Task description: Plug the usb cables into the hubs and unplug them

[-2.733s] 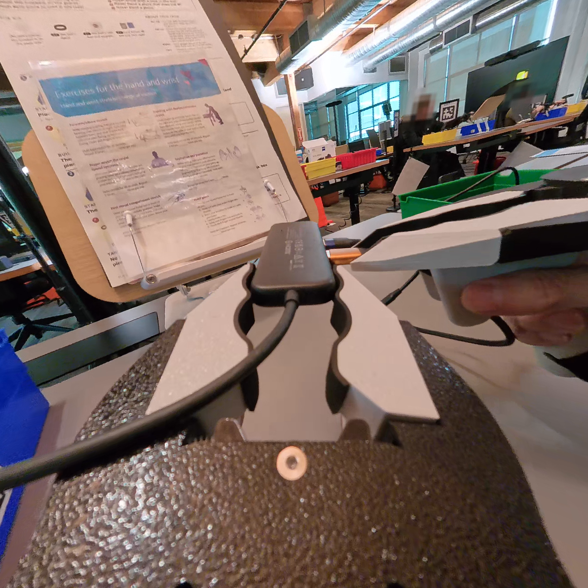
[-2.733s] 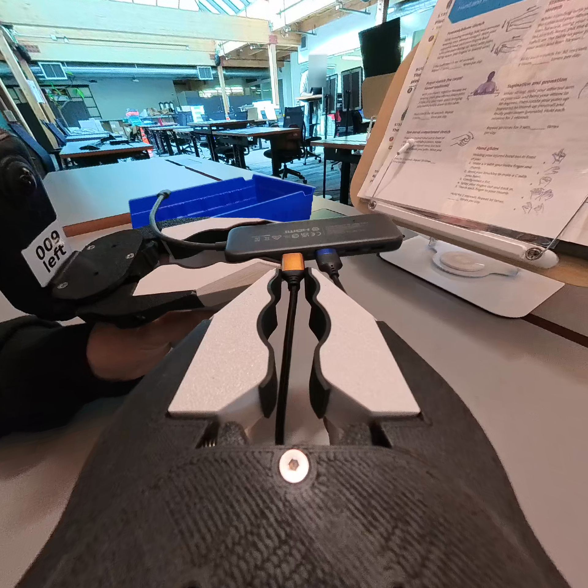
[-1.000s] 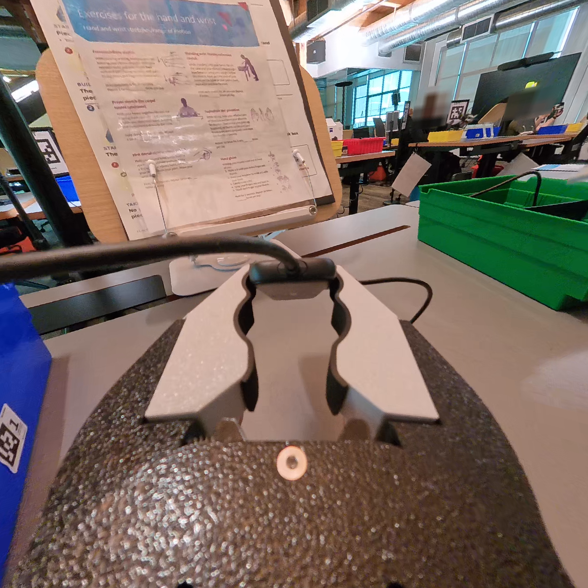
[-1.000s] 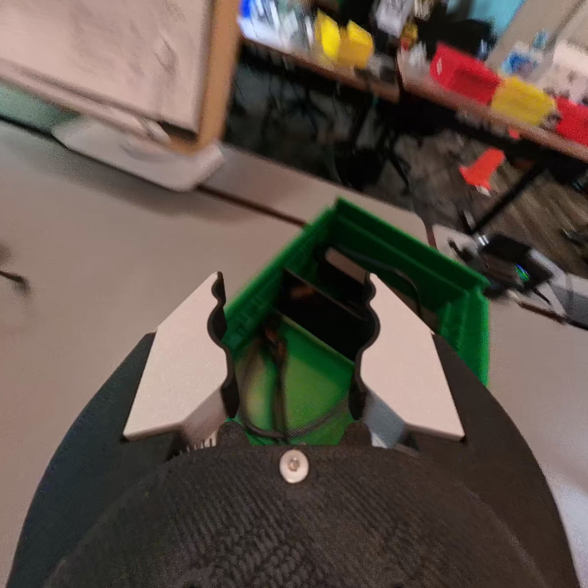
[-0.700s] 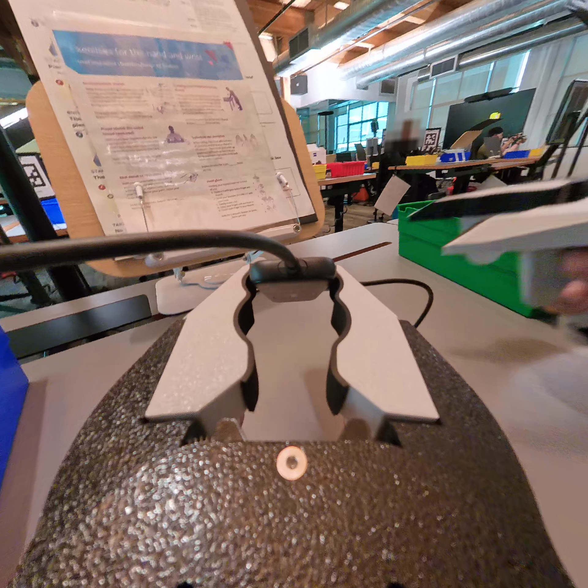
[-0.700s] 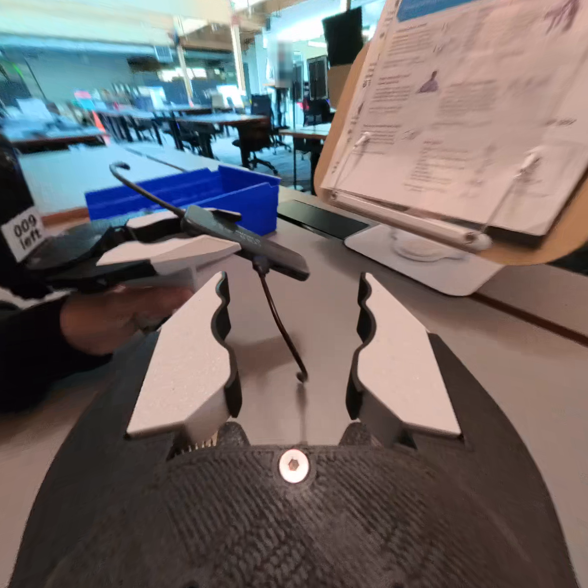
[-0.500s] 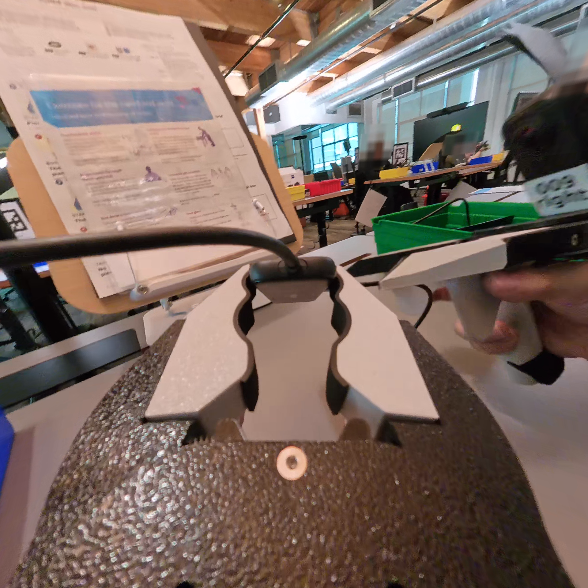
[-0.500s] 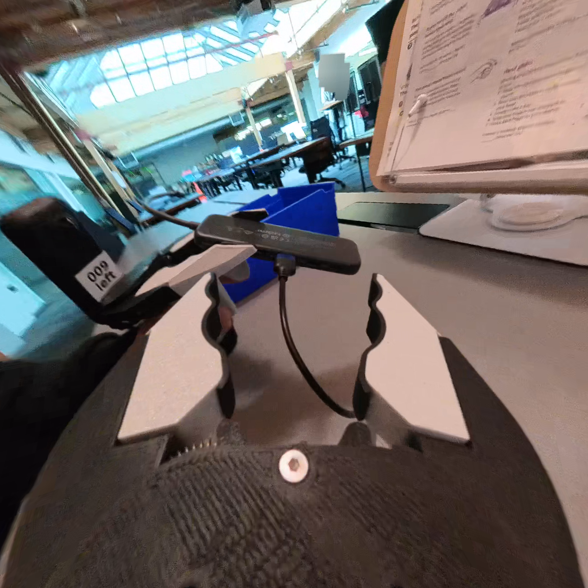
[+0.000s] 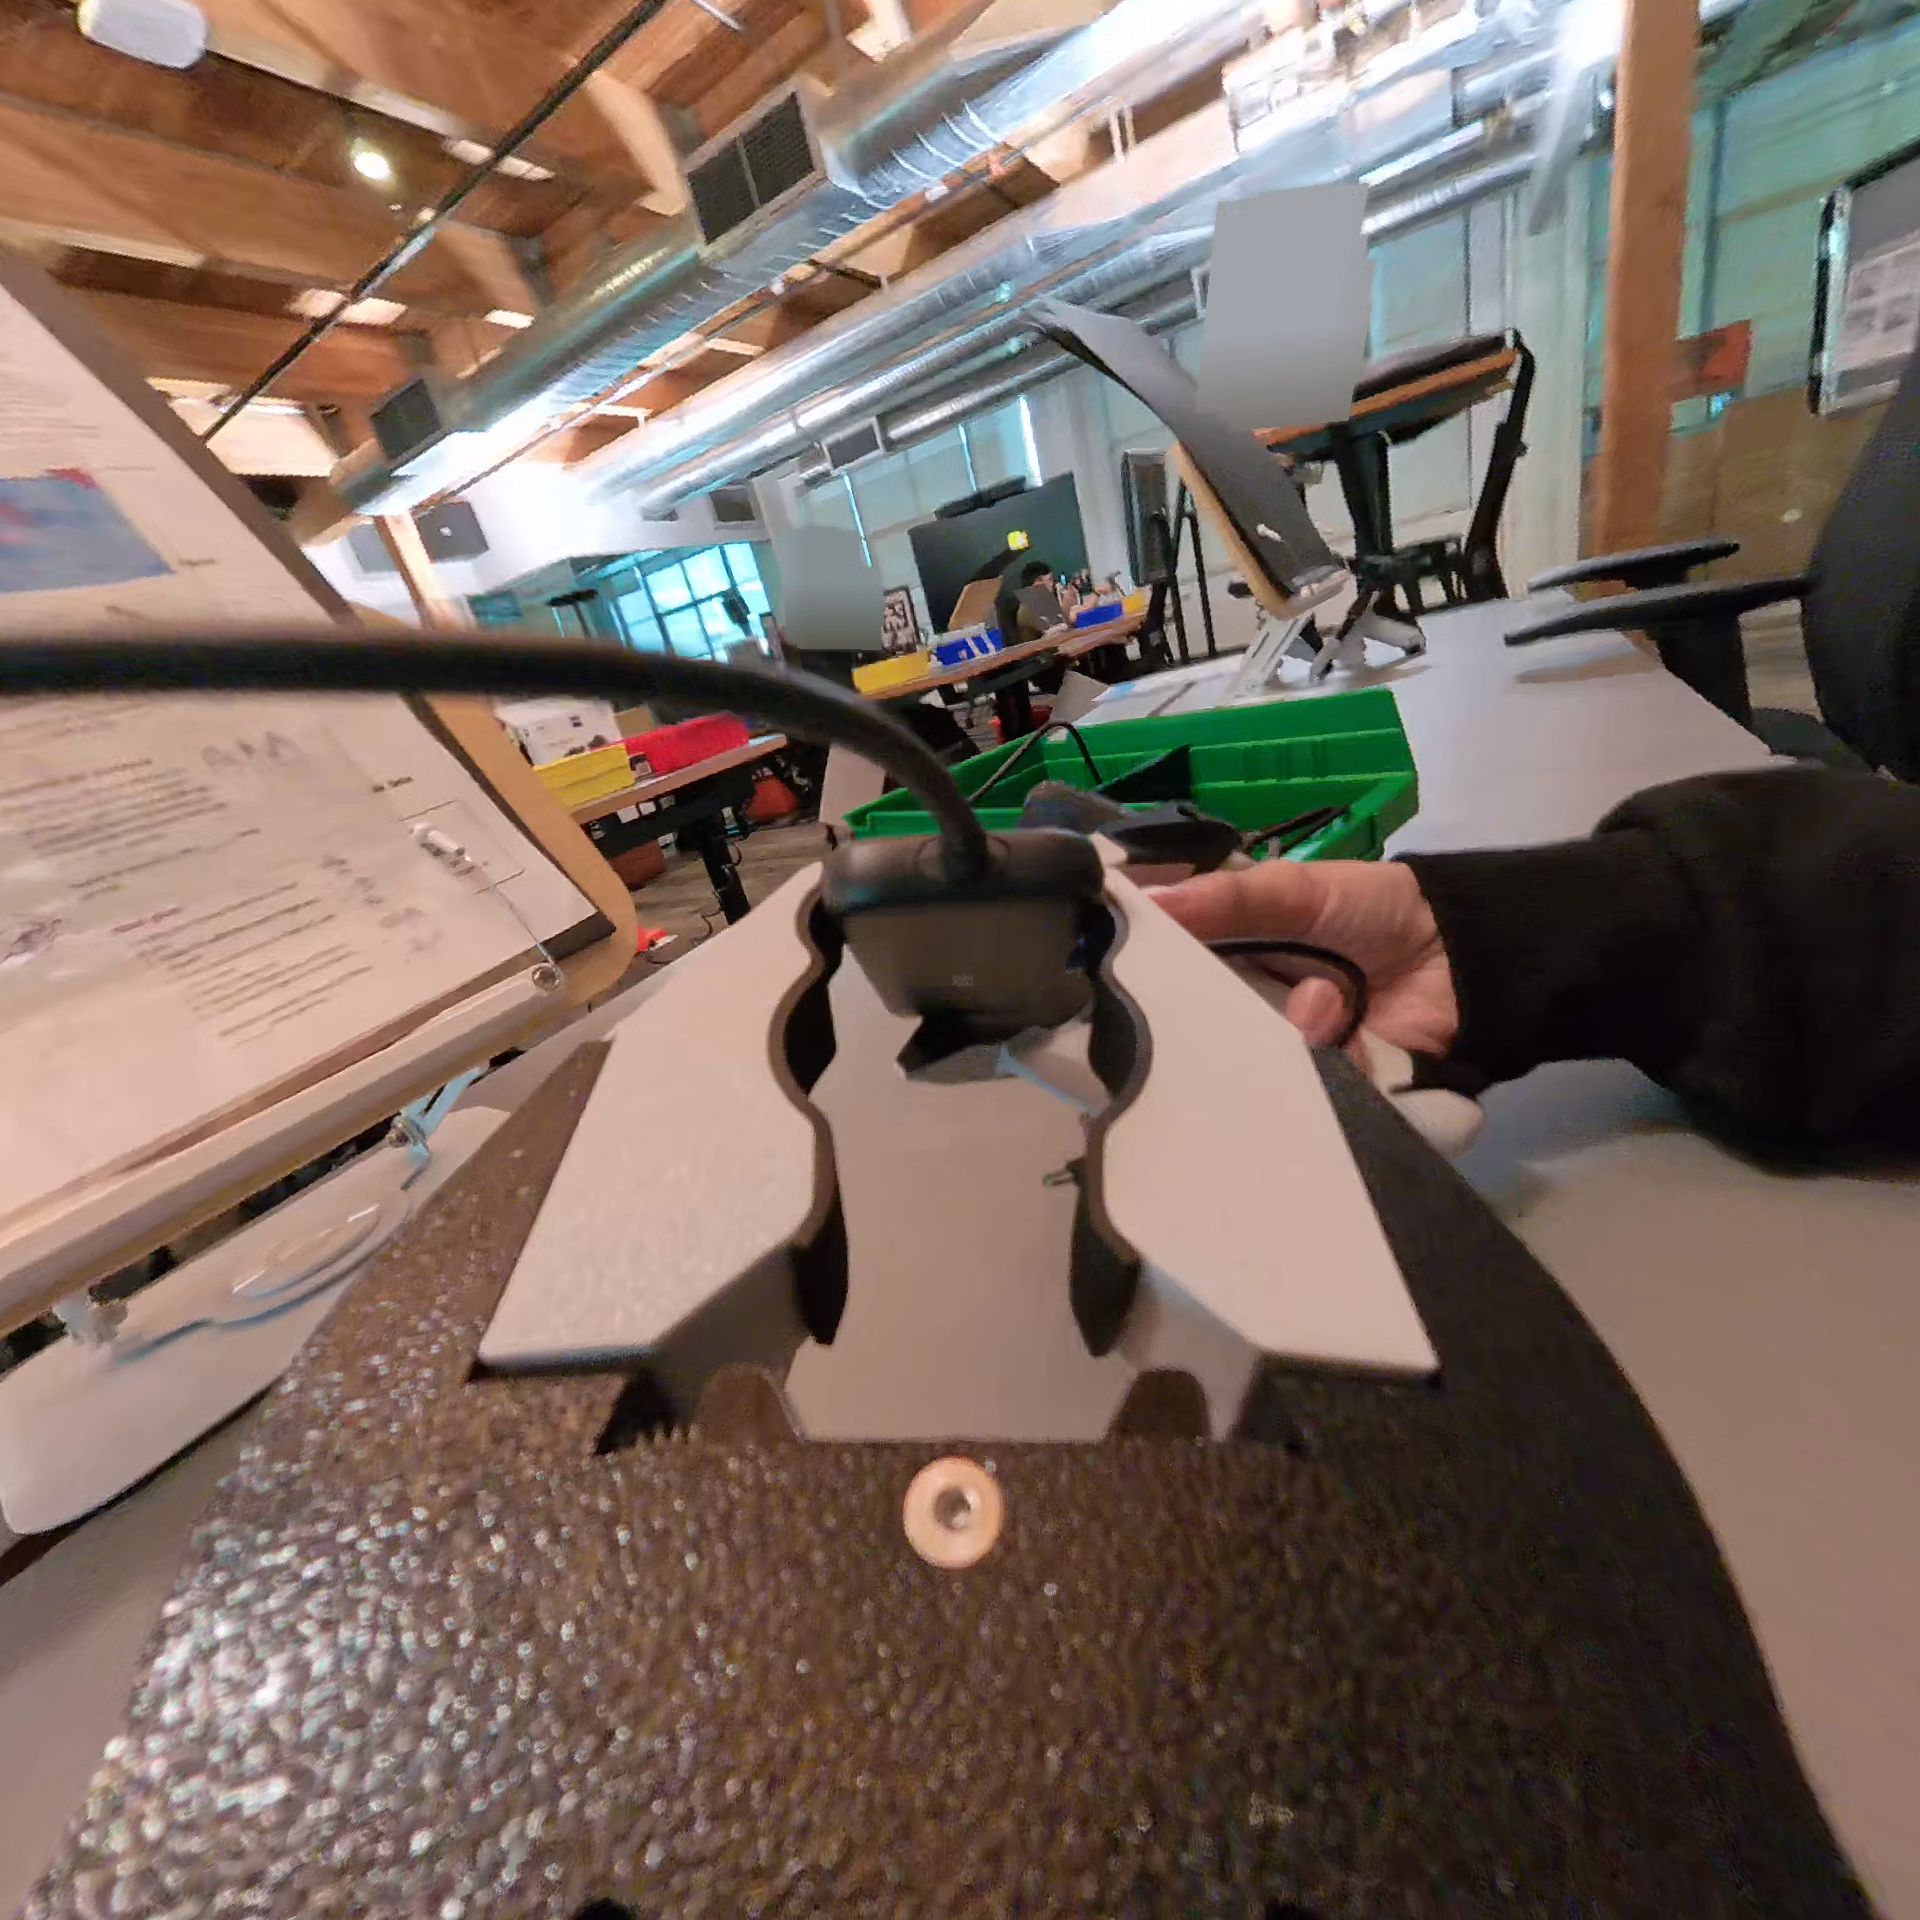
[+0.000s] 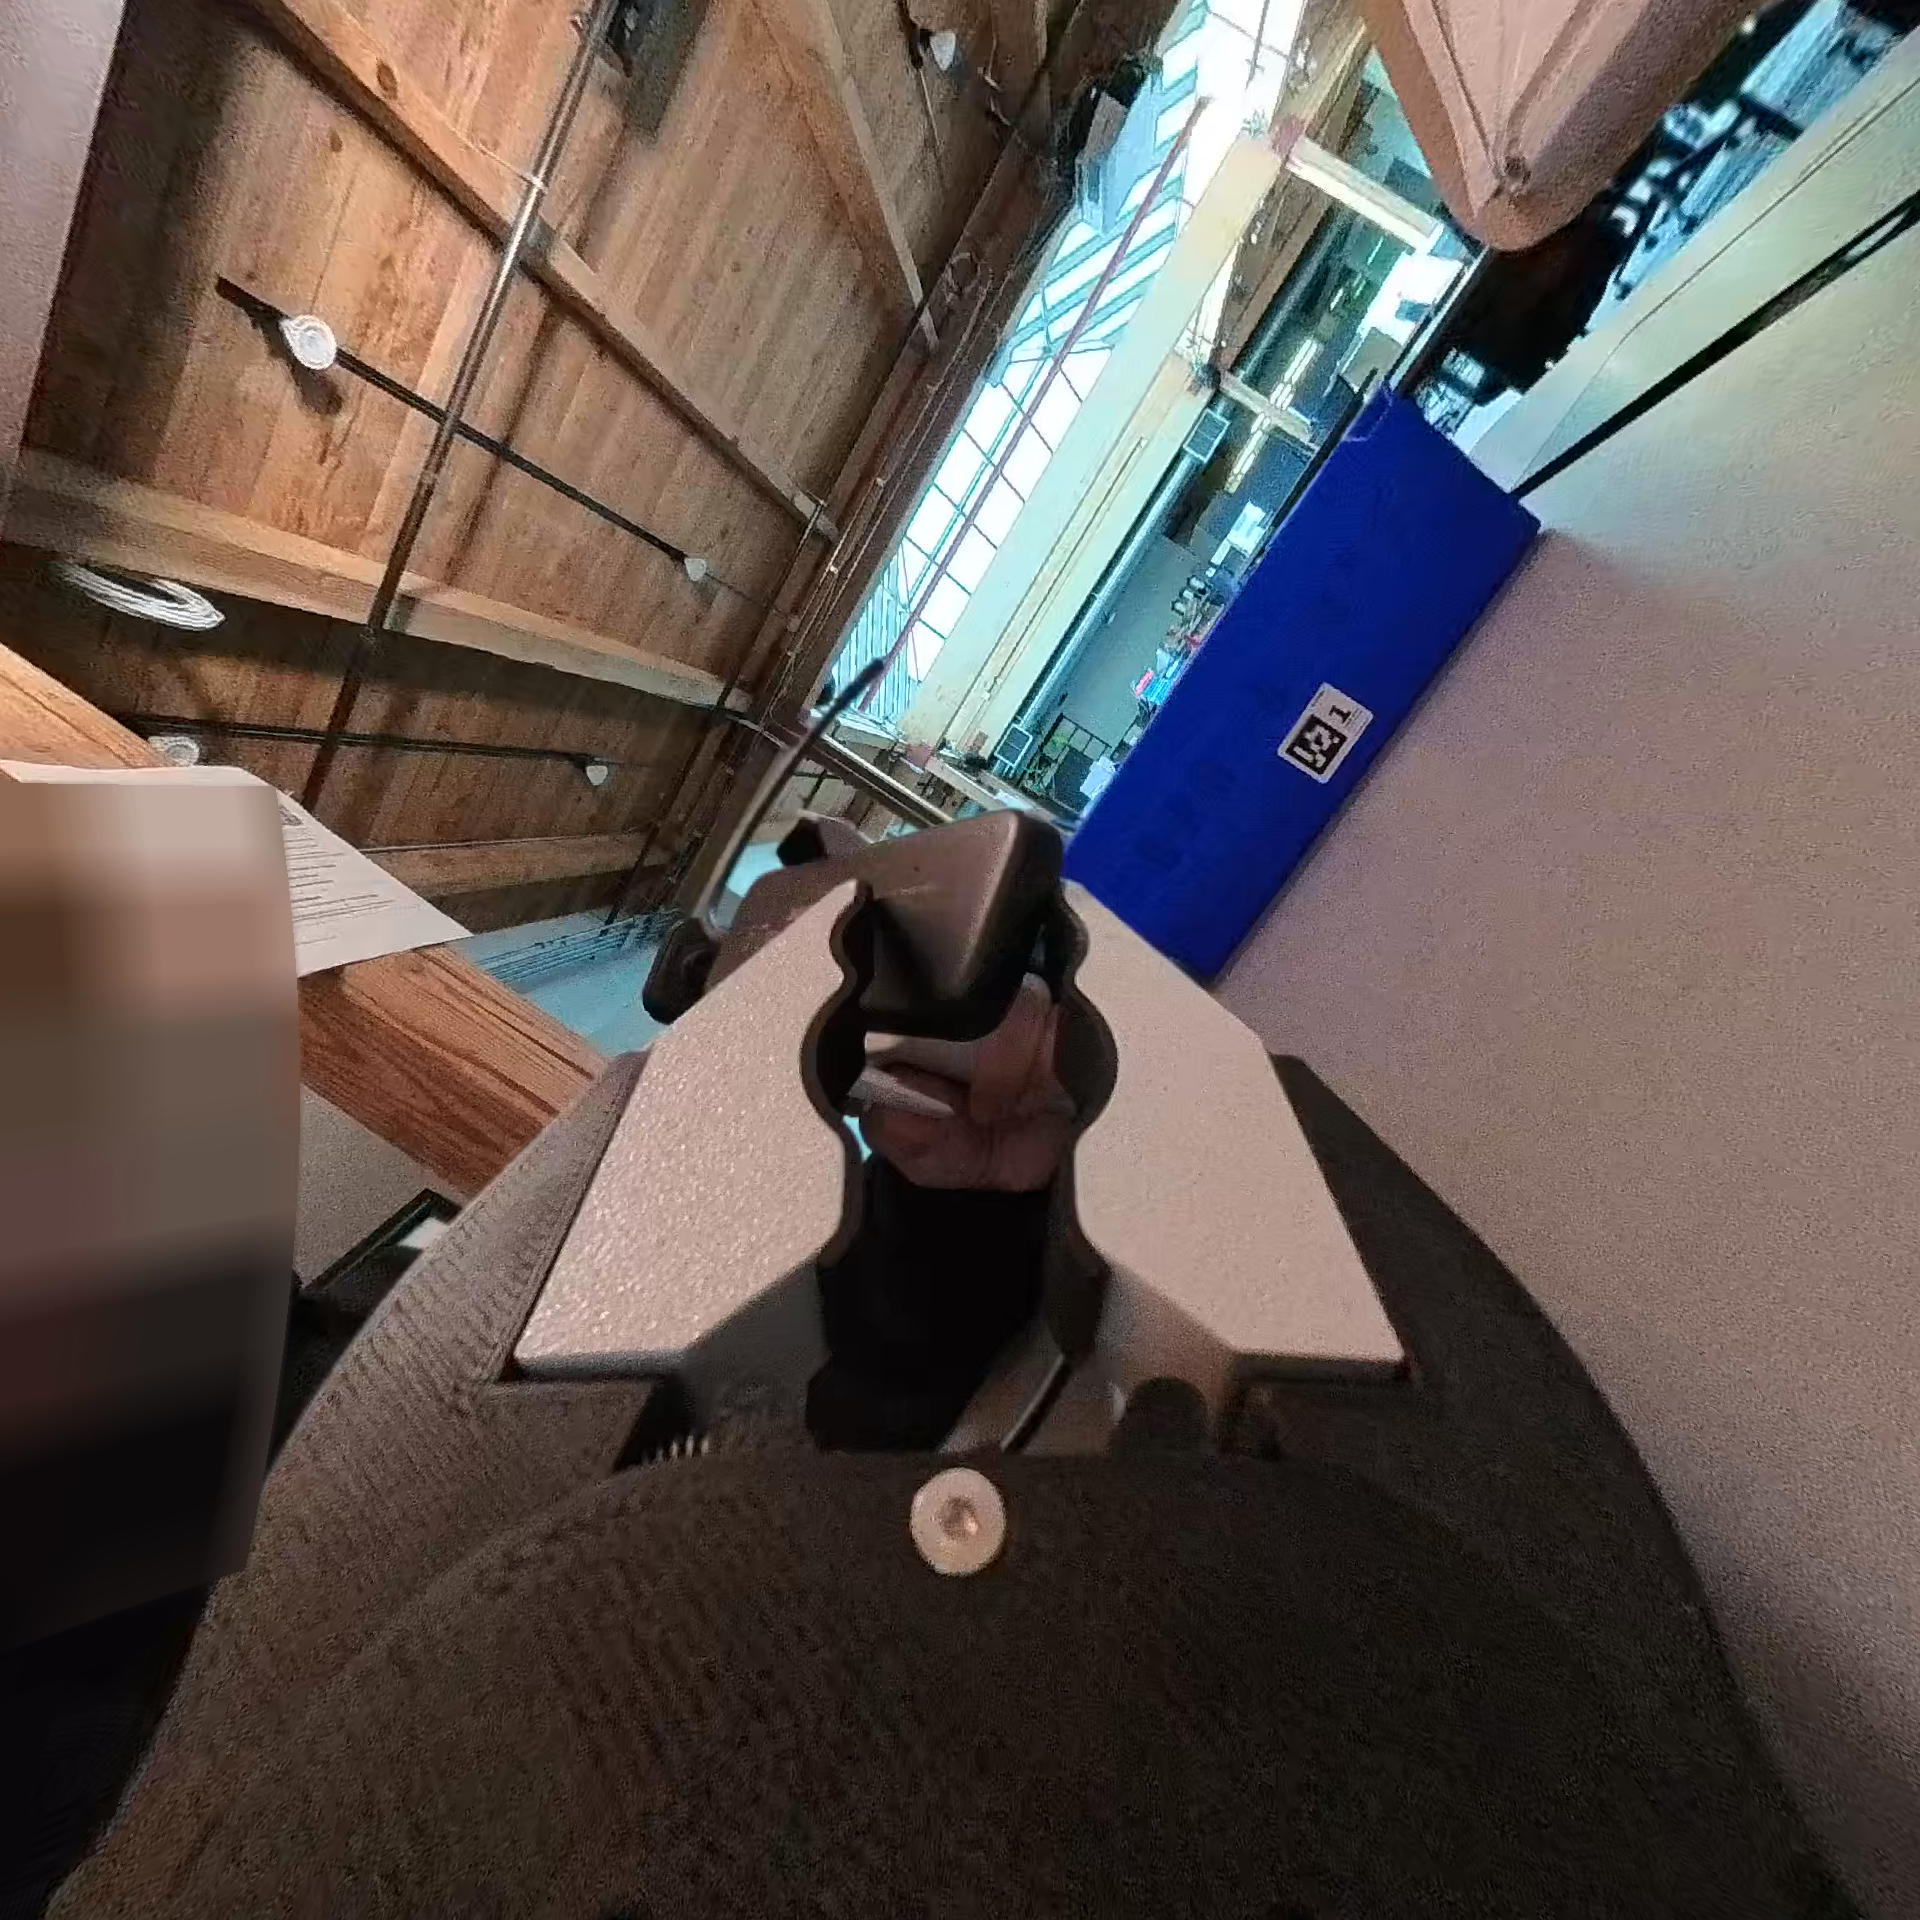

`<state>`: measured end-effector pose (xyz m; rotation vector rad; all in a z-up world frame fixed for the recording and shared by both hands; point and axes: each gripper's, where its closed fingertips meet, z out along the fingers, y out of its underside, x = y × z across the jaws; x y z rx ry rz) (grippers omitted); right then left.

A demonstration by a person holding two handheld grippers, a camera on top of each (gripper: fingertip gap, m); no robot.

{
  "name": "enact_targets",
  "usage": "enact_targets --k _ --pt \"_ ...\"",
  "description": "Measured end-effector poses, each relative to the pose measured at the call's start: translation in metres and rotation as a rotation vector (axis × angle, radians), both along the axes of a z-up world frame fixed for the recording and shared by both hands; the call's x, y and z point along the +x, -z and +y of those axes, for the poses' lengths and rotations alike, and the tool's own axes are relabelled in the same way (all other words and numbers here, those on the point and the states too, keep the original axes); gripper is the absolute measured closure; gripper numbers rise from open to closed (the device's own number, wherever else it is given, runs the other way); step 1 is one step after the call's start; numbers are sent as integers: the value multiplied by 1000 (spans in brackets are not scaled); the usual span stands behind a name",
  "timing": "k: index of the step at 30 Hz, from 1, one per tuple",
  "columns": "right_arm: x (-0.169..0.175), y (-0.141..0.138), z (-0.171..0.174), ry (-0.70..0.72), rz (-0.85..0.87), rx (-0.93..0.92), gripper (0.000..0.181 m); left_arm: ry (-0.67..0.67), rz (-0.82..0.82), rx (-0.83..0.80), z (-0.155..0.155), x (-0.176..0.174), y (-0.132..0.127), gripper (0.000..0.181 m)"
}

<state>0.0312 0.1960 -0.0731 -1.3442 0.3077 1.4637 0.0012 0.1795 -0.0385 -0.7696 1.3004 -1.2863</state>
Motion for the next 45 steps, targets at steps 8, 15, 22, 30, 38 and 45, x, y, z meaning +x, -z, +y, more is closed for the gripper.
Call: enact_targets --k 8,15,22,30,38,45 --pt "14 -17 -15 11 53 65 168 -25 110 215 -6 3 26 137" --pt "13 -18 -13 17 71 61 170 -67 137 191 -1 9 31 133" --pt "14 -16 -11 27 70 53 170 -97 154 209 2 11 33 133" --pt "22 -7 -1 143 -15 22 163 -126 209 103 7 17 37 133" --pt "20 -15 -1 330 -417 97 120 -203 192 -44 33 14 27 133" --pt "16 0 7 248 -185 8 124 -141 144 -46 26 10 19 134"
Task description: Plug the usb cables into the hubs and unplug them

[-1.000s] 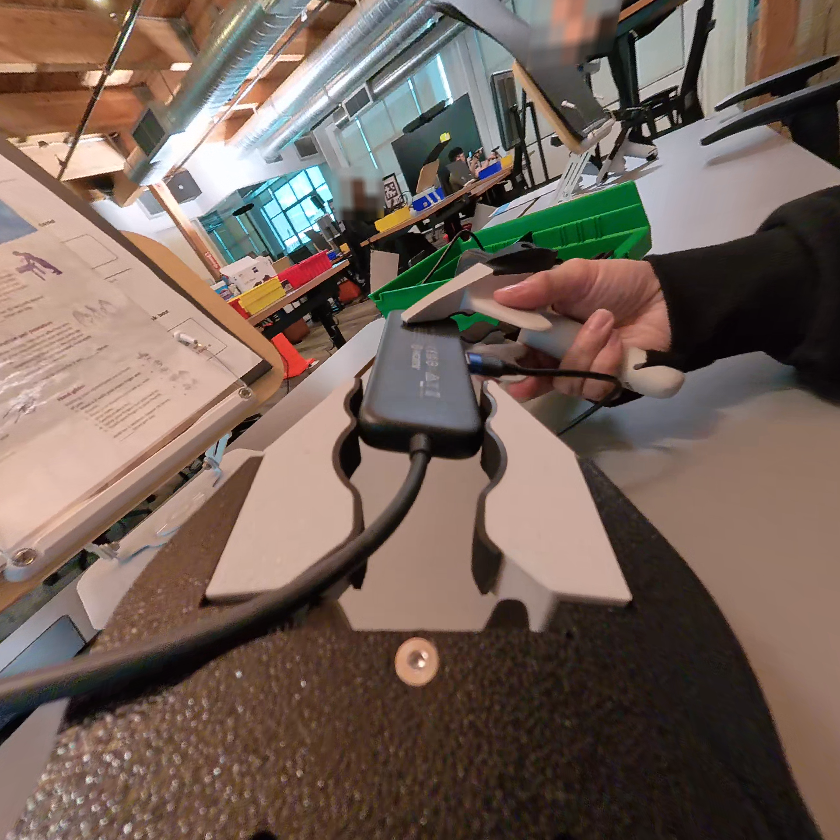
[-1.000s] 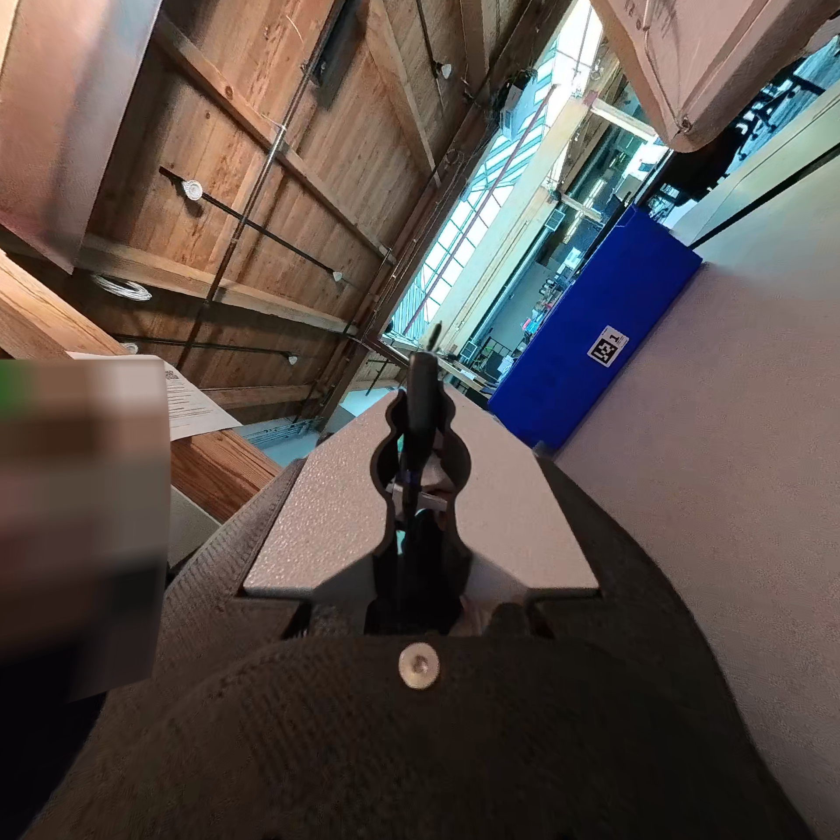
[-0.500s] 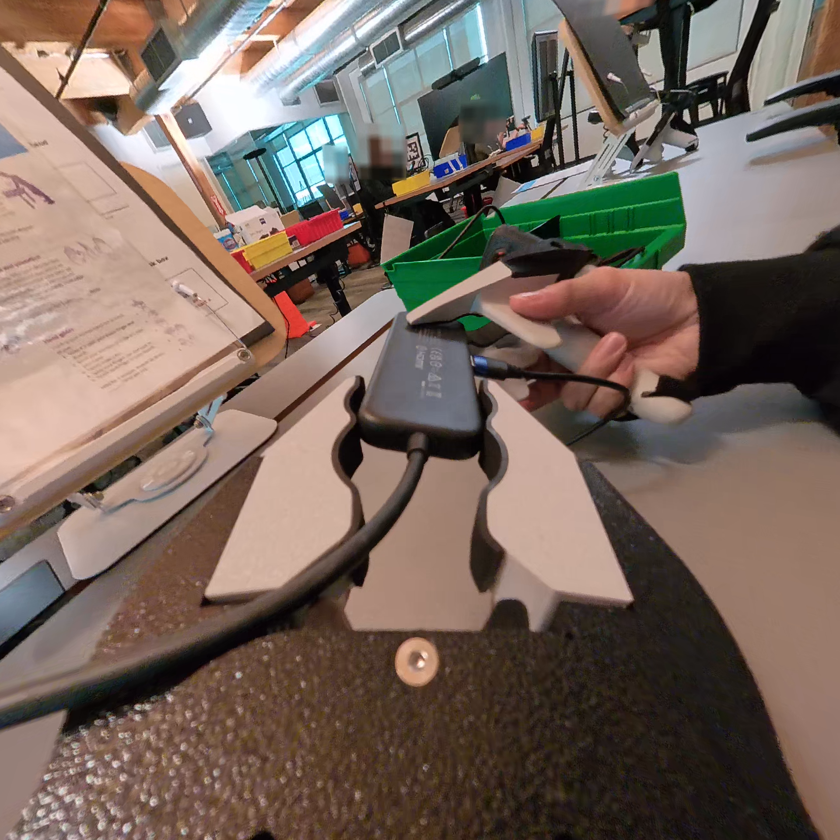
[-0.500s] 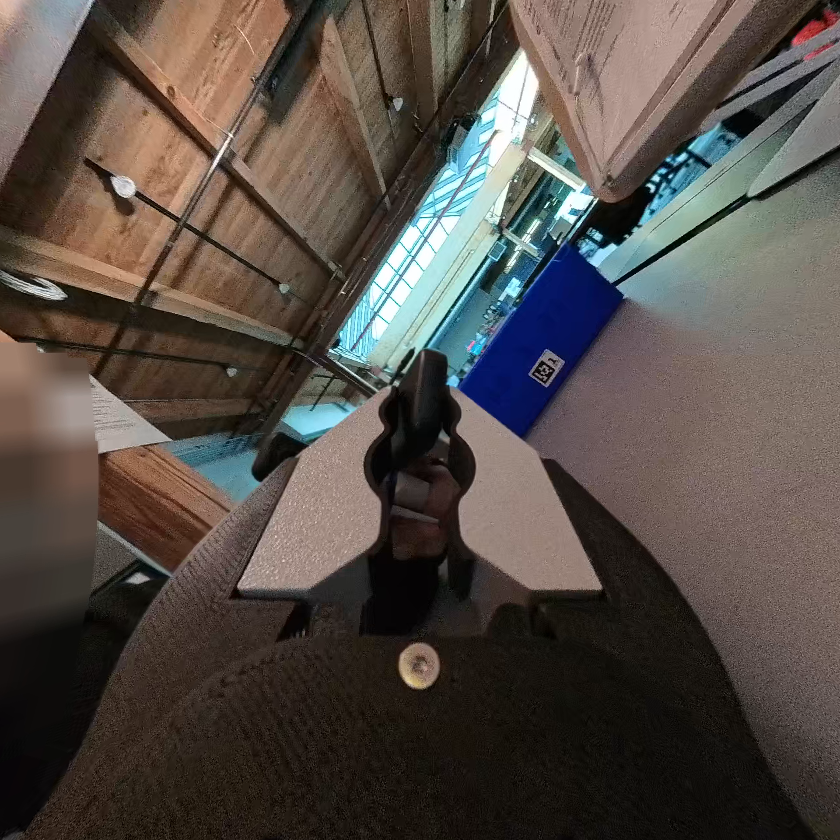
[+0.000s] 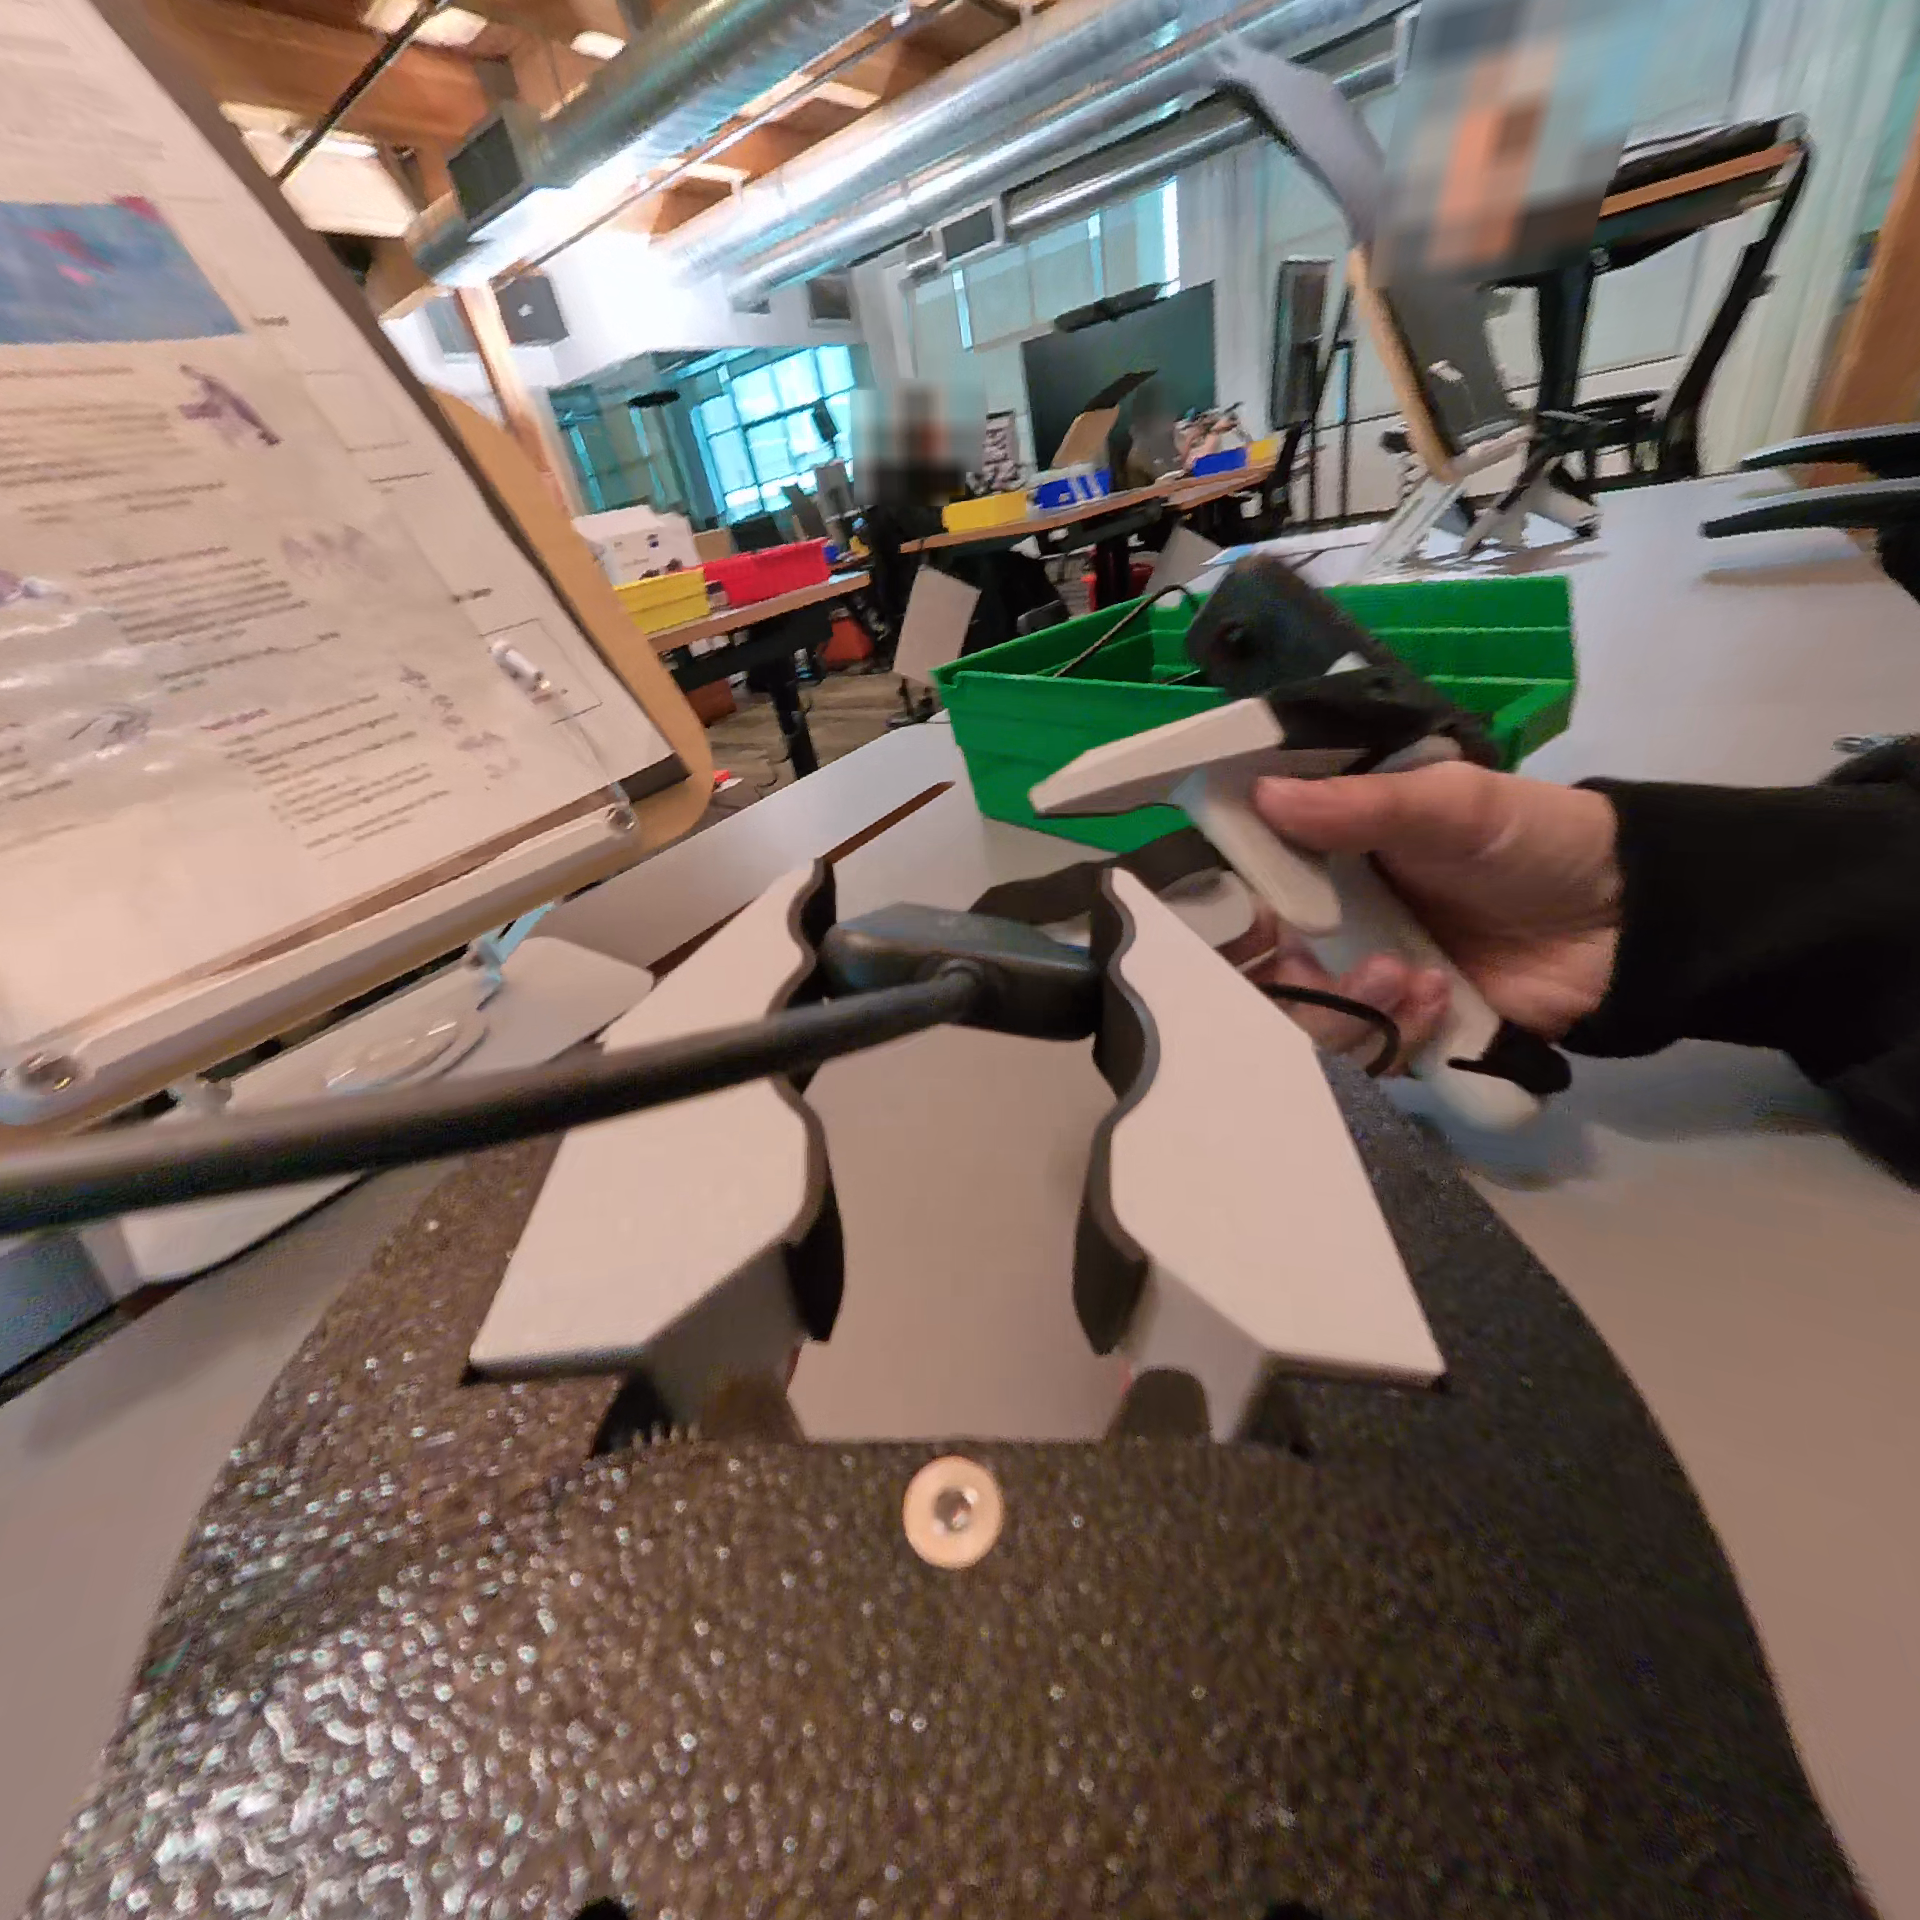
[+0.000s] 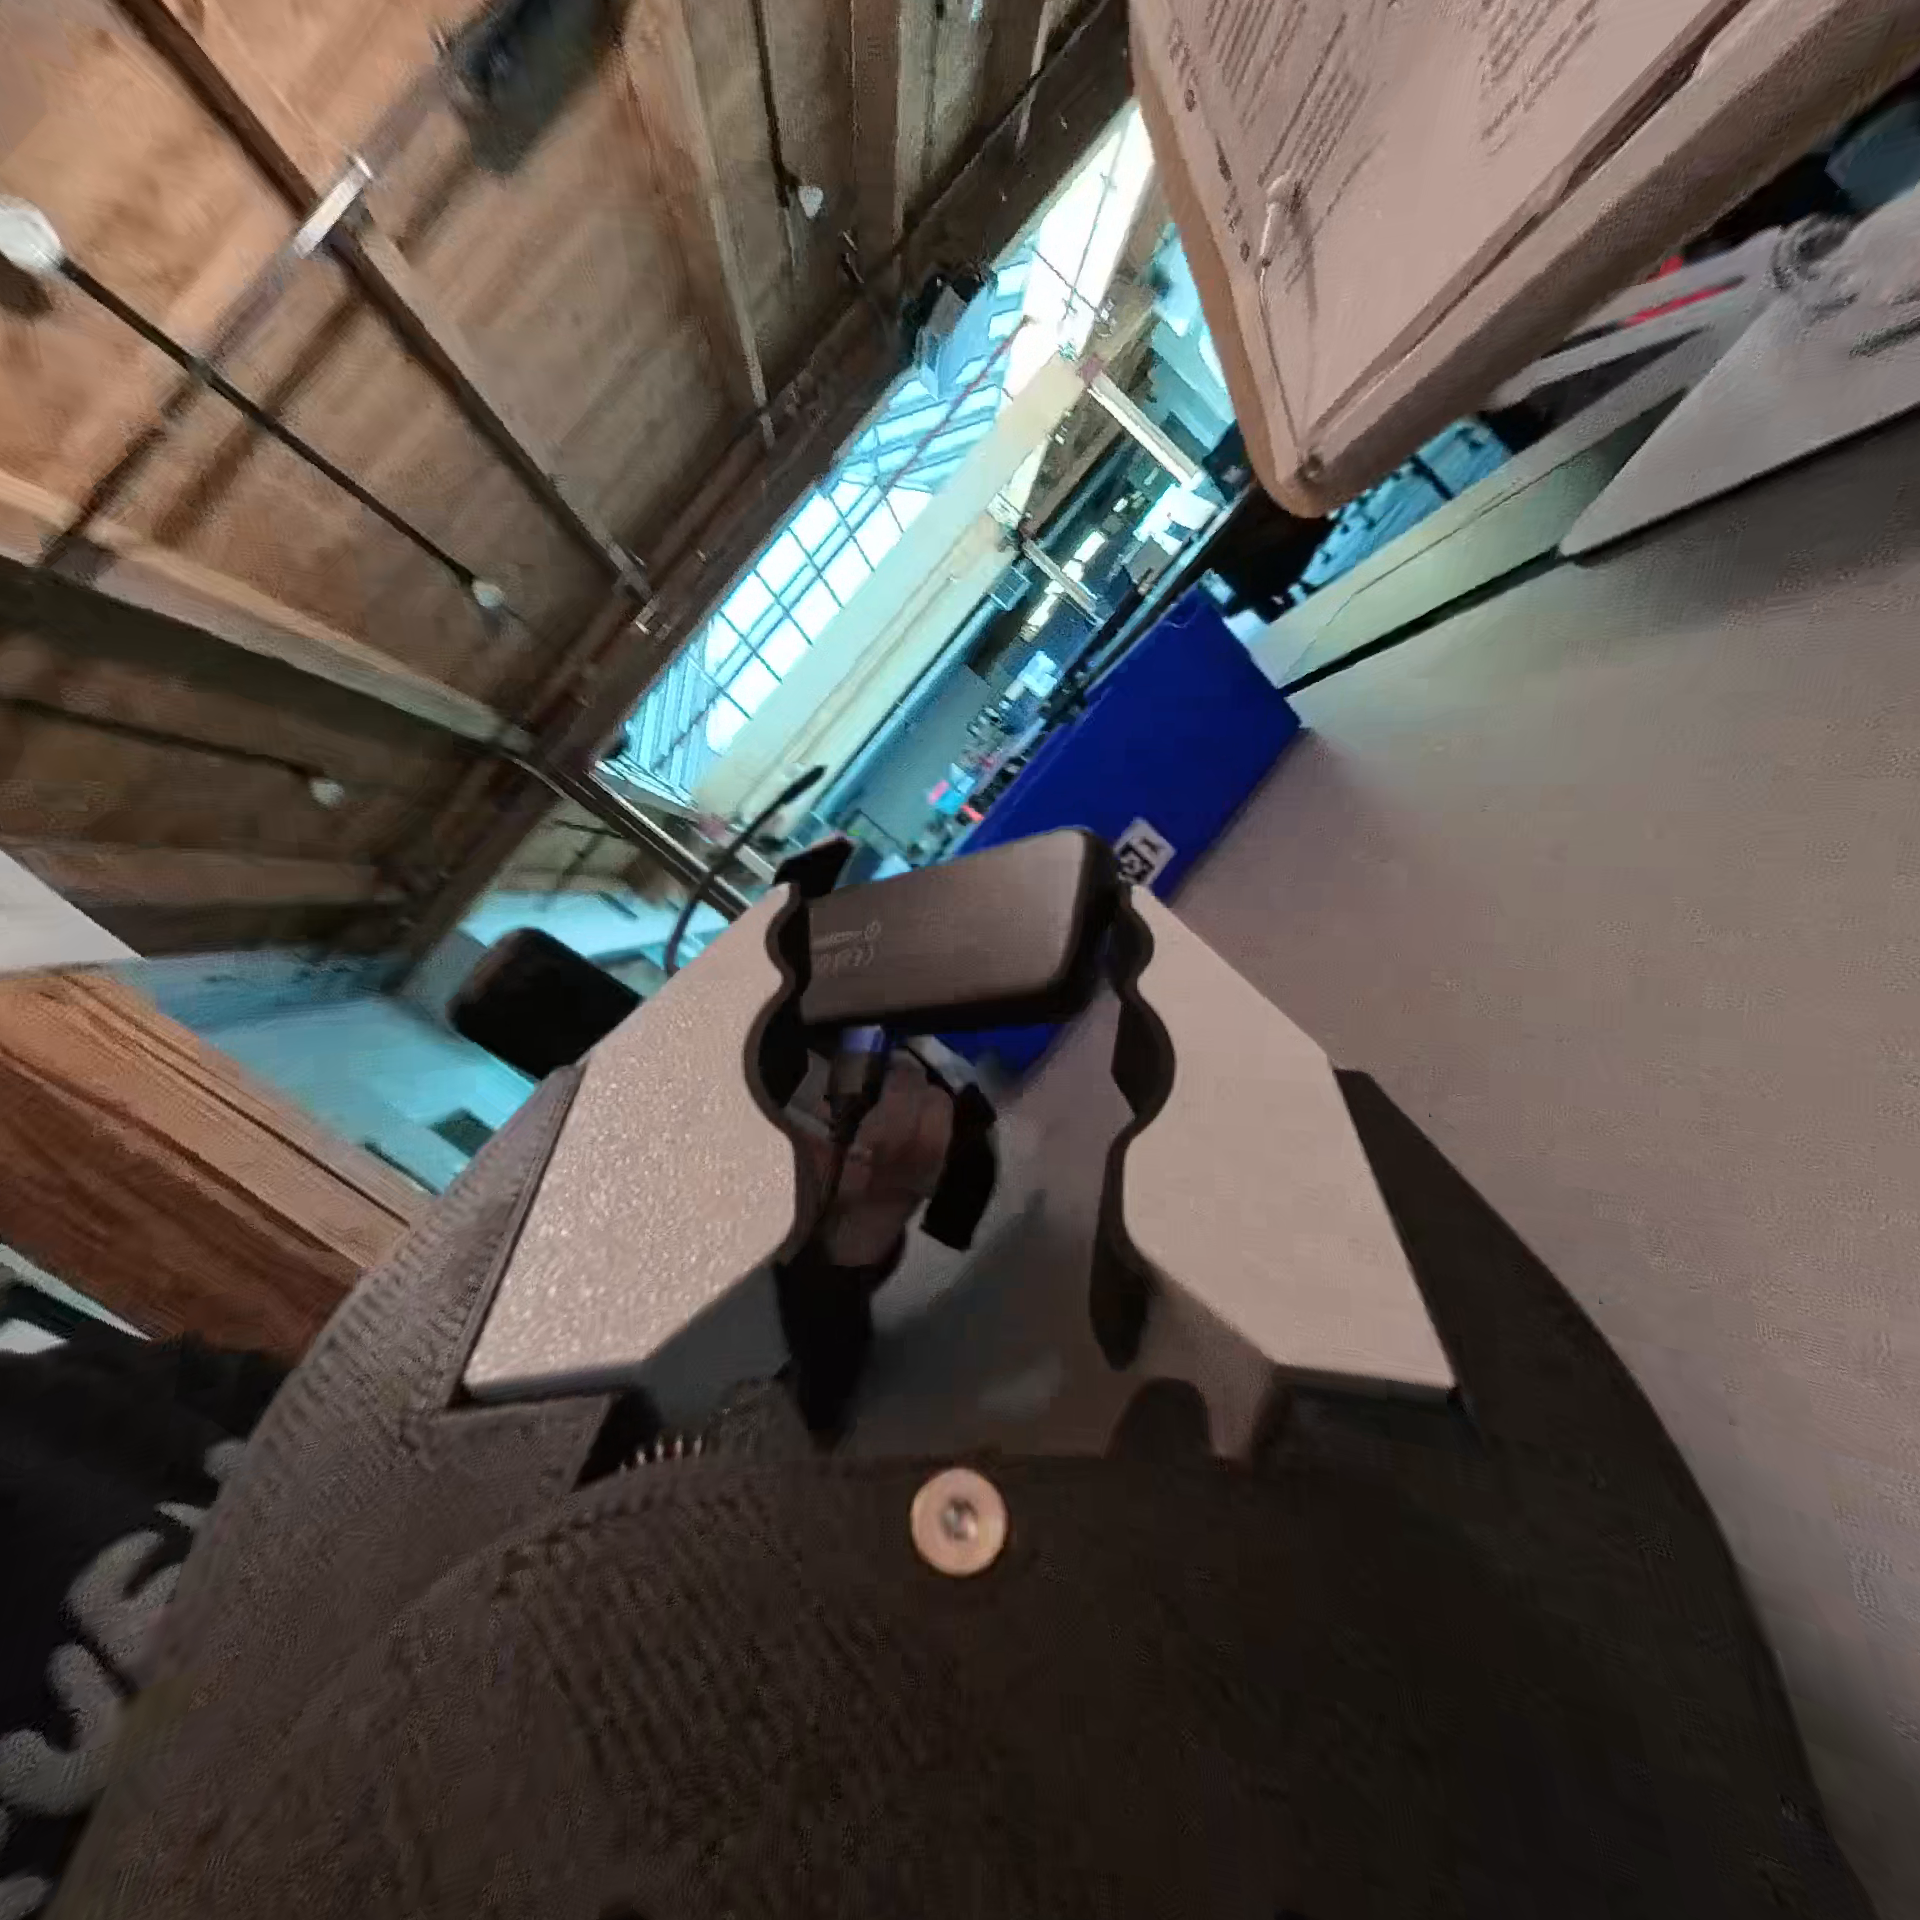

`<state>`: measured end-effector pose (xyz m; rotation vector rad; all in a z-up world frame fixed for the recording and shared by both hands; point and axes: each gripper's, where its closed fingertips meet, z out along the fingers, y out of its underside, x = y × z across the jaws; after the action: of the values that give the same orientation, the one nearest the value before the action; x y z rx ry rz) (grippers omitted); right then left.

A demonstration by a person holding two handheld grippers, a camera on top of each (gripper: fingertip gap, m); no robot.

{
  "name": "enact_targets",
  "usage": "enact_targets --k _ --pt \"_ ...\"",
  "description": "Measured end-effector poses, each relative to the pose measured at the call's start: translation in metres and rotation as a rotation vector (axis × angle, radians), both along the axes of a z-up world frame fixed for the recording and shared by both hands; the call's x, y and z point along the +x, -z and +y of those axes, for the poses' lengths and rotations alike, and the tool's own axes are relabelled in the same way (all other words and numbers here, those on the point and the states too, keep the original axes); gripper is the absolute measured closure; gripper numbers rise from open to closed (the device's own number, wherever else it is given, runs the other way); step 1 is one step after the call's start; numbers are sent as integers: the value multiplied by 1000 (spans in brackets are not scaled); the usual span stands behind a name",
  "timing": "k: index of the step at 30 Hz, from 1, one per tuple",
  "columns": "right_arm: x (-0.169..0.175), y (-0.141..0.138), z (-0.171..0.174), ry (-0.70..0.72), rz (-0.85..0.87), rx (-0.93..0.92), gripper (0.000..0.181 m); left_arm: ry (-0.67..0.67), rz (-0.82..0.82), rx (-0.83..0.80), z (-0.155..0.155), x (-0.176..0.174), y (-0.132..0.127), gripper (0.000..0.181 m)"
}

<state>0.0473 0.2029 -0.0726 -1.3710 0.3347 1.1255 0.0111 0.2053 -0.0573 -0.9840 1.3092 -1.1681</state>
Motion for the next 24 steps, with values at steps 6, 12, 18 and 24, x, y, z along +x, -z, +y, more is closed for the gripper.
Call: enact_targets --k 6,12,18,24 --pt "-5 18 3 -32 14 -77 149 119 -24 57 -24 -1 0 134" --pt "-10 -2 -7 -151 193 28 153 180 -120 16 -29 -12 -16 134" --pt "-35 1 -8 -273 208 -22 129 214 -235 -151 -19 -22 -39 135" --pt "-72 8 -18 -485 264 -100 131 308 -340 -241 -22 -37 -59 135"
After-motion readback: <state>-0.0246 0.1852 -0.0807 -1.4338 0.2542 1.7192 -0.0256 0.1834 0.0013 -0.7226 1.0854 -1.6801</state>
